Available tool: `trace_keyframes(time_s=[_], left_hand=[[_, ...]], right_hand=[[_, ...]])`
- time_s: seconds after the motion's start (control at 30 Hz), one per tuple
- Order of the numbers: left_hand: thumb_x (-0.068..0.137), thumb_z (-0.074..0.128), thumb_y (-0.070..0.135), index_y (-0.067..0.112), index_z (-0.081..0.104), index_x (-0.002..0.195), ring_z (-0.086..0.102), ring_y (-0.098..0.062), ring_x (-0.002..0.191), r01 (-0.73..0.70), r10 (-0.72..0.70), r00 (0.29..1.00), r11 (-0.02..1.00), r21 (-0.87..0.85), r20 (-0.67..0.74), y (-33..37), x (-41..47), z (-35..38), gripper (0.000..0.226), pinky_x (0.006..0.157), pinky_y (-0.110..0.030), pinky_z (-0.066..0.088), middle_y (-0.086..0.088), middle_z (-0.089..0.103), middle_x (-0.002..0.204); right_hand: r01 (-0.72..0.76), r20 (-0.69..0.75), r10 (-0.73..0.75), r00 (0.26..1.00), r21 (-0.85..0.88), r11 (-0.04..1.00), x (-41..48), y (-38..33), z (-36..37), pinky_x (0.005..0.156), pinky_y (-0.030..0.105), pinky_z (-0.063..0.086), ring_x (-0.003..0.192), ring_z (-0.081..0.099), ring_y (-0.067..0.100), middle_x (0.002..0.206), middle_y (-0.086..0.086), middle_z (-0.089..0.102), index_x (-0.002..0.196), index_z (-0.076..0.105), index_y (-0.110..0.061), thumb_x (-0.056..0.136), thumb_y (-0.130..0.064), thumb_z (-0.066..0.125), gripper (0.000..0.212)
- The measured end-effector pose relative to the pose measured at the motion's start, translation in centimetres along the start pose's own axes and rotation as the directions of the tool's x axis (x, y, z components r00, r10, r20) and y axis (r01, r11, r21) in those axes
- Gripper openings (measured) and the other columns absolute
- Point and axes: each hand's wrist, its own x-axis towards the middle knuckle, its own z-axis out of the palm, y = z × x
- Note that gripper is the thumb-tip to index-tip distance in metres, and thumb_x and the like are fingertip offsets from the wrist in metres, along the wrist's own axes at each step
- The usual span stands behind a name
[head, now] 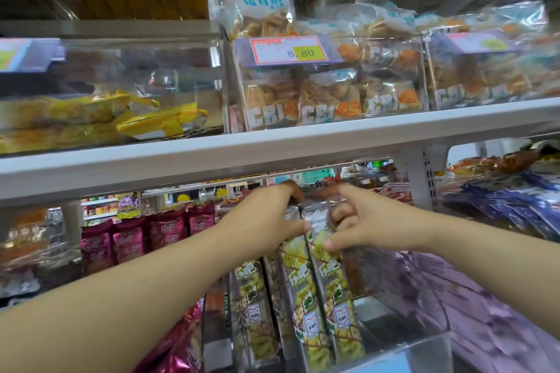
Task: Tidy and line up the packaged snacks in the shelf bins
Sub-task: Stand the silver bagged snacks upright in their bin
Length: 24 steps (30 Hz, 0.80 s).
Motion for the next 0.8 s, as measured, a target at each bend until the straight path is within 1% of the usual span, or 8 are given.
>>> trace_keyframes(time_s=[0.13,0.23,0.33,0.43,0.53,0.67,0.73,0.8], left_hand=[[0.084,0.070,0.036,0.022,0.054,0.118,0.054,-0.015,0.112,-0.068,0.066,0.997,0.996,-0.059,-0.045,0.8,1.9,0.7,0.040,0.079,-0.021,0.037,0.002,0.060,0.124],[0.085,0.068,0.033,0.022,0.052,0.120,0.054,-0.014,0.106,-0.111,0.108,0.993,0.990,-0.085,-0.041,1.3,3.1,1.1,0.040,0.073,-0.021,0.033,0.001,0.060,0.121],[0.088,0.064,0.031,0.021,0.046,0.121,0.055,-0.017,0.097,-0.109,0.111,0.993,0.993,-0.055,0.034,1.0,3.6,2.2,0.038,0.074,-0.027,0.037,-0.004,0.061,0.112],[0.087,0.065,0.035,0.023,0.039,0.133,0.052,-0.019,0.113,-0.131,0.130,0.989,0.991,0.014,0.073,0.3,3.7,3.0,0.054,0.092,-0.027,0.040,-0.003,0.054,0.126],[0.081,0.064,0.052,0.032,0.019,0.147,0.026,-0.019,0.139,-0.169,0.160,0.986,0.942,0.291,0.054,-0.5,3.1,3.1,0.082,0.117,-0.046,0.013,0.003,0.029,0.149],[0.084,0.051,0.063,0.040,-0.009,0.148,-0.001,-0.023,0.145,-0.119,0.102,0.993,0.860,0.496,0.061,-1.8,2.2,3.8,0.090,0.109,-0.063,-0.011,0.003,0.001,0.155],[0.089,0.039,0.064,0.041,-0.021,0.144,-0.009,-0.026,0.145,-0.076,0.029,0.995,0.860,0.504,0.099,-2.2,1.9,4.1,0.084,0.106,-0.065,-0.014,0.004,-0.010,0.156],[0.093,0.032,0.060,0.039,-0.027,0.142,-0.014,-0.027,0.145,-0.063,-0.005,0.990,0.882,0.466,0.141,-2.3,1.7,4.3,0.080,0.106,-0.064,-0.018,0.004,-0.018,0.156]], right_hand=[[0.021,-0.204,-0.023,0.979,-0.015,1.000,1.1,1.3,-1.5,0.068,0.029,0.044,0.066,0.056,0.009,0.090,0.004,0.060,0.119,0.049,-0.021,0.064,-0.026,0.085,0.066],[0.022,-0.306,-0.054,0.950,-0.108,0.994,1.6,2.0,-2.1,0.058,0.027,0.042,0.053,0.049,0.007,0.086,0.007,0.065,0.112,0.051,-0.022,0.068,-0.018,0.083,0.054],[-0.028,-0.301,-0.072,0.951,-0.316,0.948,1.8,2.3,-1.5,0.052,0.023,0.034,0.056,0.045,0.004,0.073,-0.006,0.053,0.120,0.049,-0.019,0.073,-0.023,0.079,0.056],[-0.042,-0.275,-0.093,0.957,-0.448,0.893,1.9,2.1,-0.9,0.056,0.025,0.039,0.061,0.049,0.003,0.078,-0.005,0.057,0.128,0.046,-0.019,0.079,-0.027,0.073,0.056],[-0.028,-0.278,-0.131,0.951,-0.503,0.864,2.3,2.0,-0.9,0.067,0.029,0.046,0.066,0.054,0.009,0.092,0.004,0.065,0.131,0.045,-0.022,0.080,-0.026,0.071,0.057],[-0.088,-0.305,-0.112,0.946,-0.572,0.816,2.6,1.9,-0.4,0.080,0.039,0.052,0.087,0.059,0.023,0.110,0.006,0.059,0.134,0.036,-0.027,0.080,-0.033,0.070,0.064],[-0.082,-0.337,-0.166,0.927,-0.614,0.785,2.3,1.4,0.1,0.089,0.042,0.049,0.109,0.054,0.027,0.126,0.003,0.046,0.130,0.037,-0.029,0.079,-0.035,0.071,0.062],[-0.034,-0.329,-0.252,0.910,-0.665,0.746,2.0,0.8,0.4,0.092,0.041,0.046,0.119,0.046,0.025,0.128,0.000,0.040,0.128,0.039,-0.031,0.078,-0.035,0.070,0.059]])
